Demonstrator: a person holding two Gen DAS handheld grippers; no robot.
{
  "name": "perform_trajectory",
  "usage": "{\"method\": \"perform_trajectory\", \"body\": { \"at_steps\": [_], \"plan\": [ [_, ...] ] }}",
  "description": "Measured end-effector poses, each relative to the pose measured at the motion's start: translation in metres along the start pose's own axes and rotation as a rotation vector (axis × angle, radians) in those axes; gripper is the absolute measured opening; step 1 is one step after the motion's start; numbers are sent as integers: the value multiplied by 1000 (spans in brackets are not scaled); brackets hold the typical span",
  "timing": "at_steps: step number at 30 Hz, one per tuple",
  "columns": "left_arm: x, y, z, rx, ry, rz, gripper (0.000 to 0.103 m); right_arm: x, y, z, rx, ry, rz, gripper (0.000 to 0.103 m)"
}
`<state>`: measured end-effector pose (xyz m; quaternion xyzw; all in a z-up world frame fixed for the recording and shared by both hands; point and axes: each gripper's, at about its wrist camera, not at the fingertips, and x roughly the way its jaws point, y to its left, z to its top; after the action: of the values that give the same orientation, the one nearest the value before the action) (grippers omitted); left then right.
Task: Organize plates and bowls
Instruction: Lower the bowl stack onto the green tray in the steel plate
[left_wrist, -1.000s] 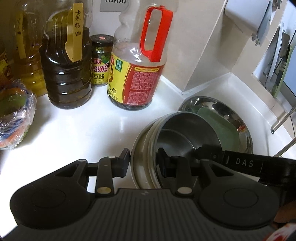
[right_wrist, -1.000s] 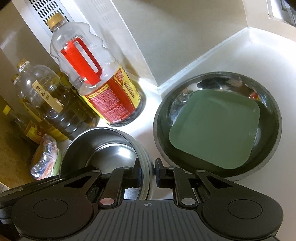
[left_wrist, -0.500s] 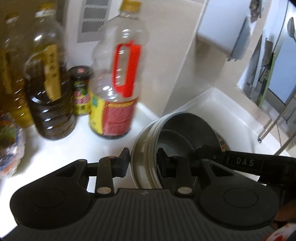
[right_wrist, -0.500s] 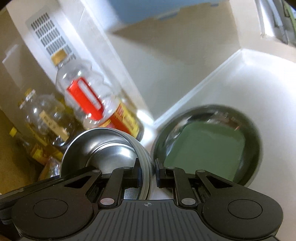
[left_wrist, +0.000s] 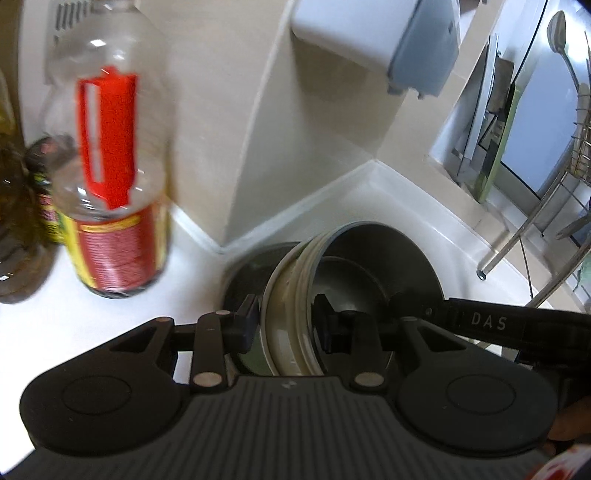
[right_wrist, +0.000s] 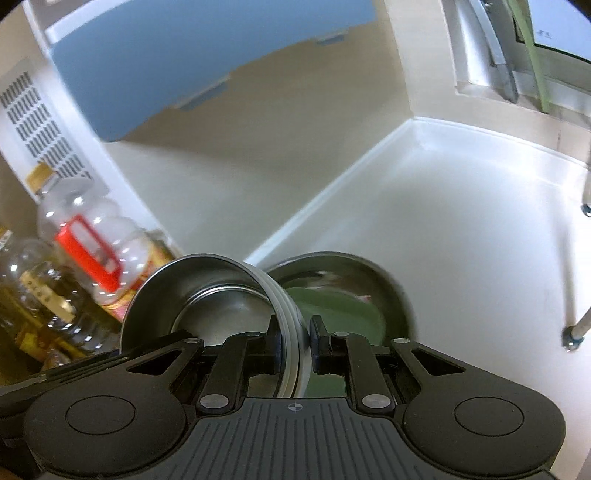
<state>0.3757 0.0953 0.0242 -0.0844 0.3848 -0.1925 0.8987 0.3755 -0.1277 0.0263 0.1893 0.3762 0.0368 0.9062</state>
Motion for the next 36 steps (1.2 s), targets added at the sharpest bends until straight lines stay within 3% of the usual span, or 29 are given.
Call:
{"method": "perform_trajectory", "body": {
  "at_steps": [9,22,29,36],
  "plan": [
    [41,-6,-1,-51,79,5,29,26,-27,9,-11,80,-34,15],
    [65,6,4,-91,137,17,29,48,-40,18,1,185,-30,17],
    [76,10,11,-73,160,-10,33,54,-46,20,-1,193,-22,20],
    [72,2,14,-22,140,14,32,48,-48,19,8,116,0,20]
  ]
}}
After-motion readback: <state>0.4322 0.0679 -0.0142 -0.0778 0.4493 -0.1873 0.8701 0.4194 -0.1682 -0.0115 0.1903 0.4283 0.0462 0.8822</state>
